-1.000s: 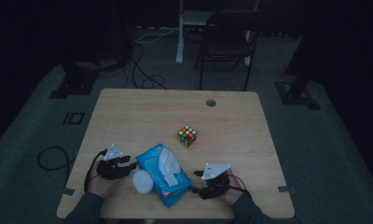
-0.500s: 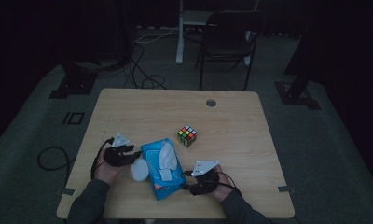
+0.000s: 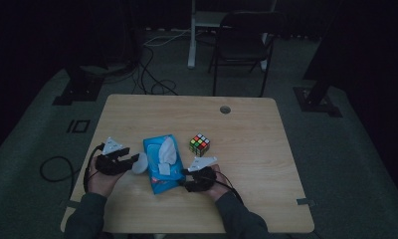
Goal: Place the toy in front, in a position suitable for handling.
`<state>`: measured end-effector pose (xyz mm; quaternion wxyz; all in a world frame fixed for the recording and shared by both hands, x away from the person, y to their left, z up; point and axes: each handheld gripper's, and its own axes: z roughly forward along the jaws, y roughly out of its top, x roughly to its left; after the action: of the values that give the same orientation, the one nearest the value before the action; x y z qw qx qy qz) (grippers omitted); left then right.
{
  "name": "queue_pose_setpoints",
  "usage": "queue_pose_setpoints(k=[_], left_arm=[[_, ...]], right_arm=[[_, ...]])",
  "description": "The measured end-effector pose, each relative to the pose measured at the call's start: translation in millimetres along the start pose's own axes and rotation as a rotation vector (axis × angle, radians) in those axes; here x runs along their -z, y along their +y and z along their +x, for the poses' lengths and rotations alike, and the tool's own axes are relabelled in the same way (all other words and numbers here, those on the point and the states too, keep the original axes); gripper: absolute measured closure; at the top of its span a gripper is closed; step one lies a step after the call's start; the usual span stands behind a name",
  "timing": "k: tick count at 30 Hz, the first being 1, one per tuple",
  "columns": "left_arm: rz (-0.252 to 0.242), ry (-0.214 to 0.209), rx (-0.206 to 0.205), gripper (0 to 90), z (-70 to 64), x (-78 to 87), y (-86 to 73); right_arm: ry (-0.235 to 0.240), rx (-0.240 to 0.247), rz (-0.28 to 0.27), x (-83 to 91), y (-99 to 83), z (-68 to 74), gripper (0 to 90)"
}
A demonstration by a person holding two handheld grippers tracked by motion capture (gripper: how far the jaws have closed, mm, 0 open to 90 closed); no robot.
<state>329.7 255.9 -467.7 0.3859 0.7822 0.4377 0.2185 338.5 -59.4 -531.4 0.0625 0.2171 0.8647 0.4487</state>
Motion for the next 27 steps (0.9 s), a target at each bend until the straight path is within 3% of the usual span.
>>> queue_pose_setpoints(k=[5, 9, 10, 12, 13, 15, 16, 24, 27], left_arm=[[-0.002, -0.031, -0.032, 51.3, -15.6, 6.4, 3.0], [-0.009, -0.073, -0.048, 51.5, -29.6, 6.3, 4.5], [-0.004, -0.088, -0.069, 51.8, -37.5, 4.5, 5.6], [-0.004, -0.111, -0.087, 52.1, -47.2, 1.3, 6.9], [-0.001, -0.127, -0.101, 52.8, -54.1, -1.5, 8.0], [0.001, -0.151, -0.118, 53.2, -63.4, -6.8, 9.6], [0.003, -0.156, -0.127, 53.3, -74.4, -15.3, 12.4], [-0.026, -0.15, -0.118, 56.3, -86.8, -22.8, 17.2], [-0.064, -0.16, -0.122, 57.8, -92.8, -17.1, 19.4]], right_arm=[[-0.029, -0.035, -0.006, -17.8, 13.6, -7.1, 50.4], [-0.015, -0.016, -0.01, -14.2, 18.3, -6.2, 48.1], [-0.022, -0.001, -0.023, -2.7, 17.1, -6.1, 47.8], [-0.025, 0.001, -0.029, 1.8, 16.1, -7.5, 47.8], [-0.045, -0.011, -0.035, 15.5, 12.5, -12.6, 47.8], [-0.052, -0.011, -0.038, 19.8, 11.2, -14.7, 47.8], [-0.072, -0.017, -0.037, 32.1, 7.1, -20.4, 48.0], [-0.126, -0.039, -0.032, 62.4, -7.7, -34.6, 48.3], [-0.144, -0.043, -0.034, 70.2, -13.2, -36.7, 48.3]])
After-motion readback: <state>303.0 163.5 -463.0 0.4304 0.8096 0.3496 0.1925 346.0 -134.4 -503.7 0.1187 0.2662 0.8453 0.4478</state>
